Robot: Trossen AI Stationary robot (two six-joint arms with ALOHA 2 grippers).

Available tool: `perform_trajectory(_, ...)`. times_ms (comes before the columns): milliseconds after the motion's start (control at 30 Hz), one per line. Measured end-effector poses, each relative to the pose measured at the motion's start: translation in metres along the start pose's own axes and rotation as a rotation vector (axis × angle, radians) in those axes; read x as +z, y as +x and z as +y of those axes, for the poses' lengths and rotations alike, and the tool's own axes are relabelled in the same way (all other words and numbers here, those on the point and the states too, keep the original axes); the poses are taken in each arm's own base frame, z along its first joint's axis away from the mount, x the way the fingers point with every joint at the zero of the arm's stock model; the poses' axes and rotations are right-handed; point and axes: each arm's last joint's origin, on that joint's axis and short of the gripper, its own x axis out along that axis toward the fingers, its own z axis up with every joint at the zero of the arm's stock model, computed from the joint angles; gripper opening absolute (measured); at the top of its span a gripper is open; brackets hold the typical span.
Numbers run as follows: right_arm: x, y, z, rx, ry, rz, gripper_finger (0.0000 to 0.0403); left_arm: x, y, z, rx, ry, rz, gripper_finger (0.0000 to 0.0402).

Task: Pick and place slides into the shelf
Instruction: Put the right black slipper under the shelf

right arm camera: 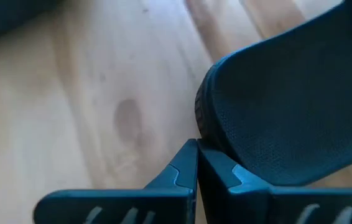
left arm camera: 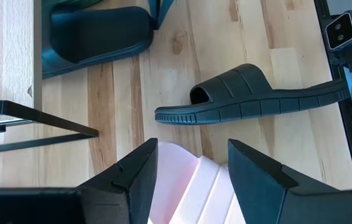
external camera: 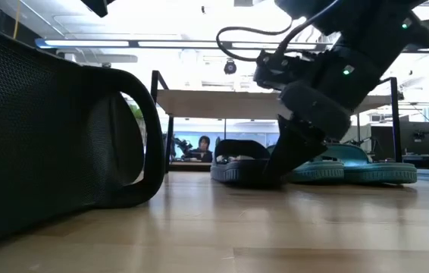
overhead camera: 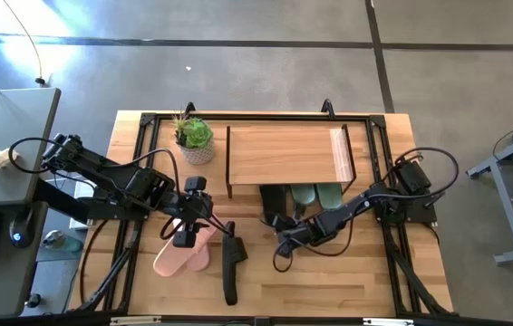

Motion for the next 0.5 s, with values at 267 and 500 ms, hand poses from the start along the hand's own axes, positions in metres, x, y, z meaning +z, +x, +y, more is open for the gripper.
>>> perform_trajectory(267, 0.004, 0.006, -0.014, -0.066, 0.036, 0.015, 0.0000, 0.000, 0.000, 0.000, 0.000, -0.002, 0.000, 0.0177)
perform_trajectory(500, 0.005, 0.009, -0.021, -0.099, 0.046, 0.035, 0.0000, 0.000, 0.000, 0.000, 0.000, -0.008, 0.000, 0.0177)
